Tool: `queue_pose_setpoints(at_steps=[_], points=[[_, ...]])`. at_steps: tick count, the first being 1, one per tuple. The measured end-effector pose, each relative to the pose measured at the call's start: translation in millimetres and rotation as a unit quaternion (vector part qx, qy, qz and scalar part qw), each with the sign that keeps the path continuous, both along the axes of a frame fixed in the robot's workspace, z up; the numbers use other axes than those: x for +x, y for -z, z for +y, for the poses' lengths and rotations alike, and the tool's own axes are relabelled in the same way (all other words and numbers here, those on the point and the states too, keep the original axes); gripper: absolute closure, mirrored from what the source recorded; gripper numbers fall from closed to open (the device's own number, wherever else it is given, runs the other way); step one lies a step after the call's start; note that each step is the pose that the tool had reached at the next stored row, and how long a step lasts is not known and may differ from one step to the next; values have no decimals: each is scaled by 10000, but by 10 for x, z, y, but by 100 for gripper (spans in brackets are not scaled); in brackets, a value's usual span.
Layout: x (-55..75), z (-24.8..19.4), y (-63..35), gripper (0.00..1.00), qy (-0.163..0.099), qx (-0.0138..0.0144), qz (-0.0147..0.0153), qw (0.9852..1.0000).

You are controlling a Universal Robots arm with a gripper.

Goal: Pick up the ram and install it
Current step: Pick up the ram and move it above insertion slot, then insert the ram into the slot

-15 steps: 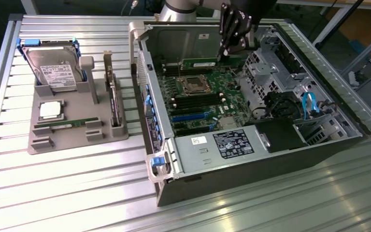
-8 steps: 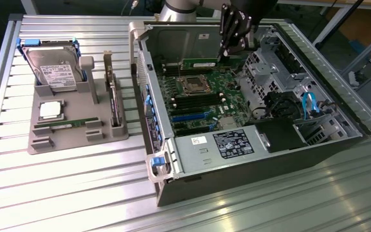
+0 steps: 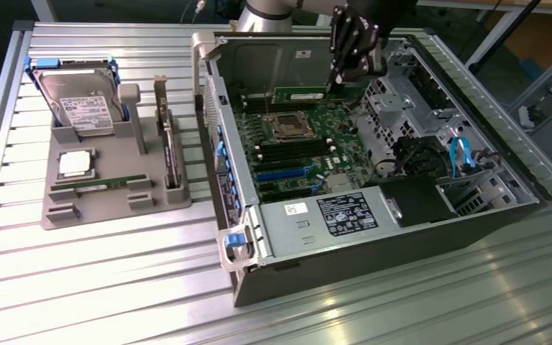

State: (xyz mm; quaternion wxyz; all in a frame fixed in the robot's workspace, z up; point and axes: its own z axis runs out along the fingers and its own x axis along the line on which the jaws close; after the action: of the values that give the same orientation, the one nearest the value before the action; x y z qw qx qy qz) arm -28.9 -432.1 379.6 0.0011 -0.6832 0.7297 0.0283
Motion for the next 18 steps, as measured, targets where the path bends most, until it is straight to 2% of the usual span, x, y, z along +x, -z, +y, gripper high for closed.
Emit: queue_pose_setpoints(at_steps=[16, 18], points=[[25, 0, 2, 87, 0, 0, 0, 10000], [25, 0, 31, 87, 0, 0, 0, 10000]])
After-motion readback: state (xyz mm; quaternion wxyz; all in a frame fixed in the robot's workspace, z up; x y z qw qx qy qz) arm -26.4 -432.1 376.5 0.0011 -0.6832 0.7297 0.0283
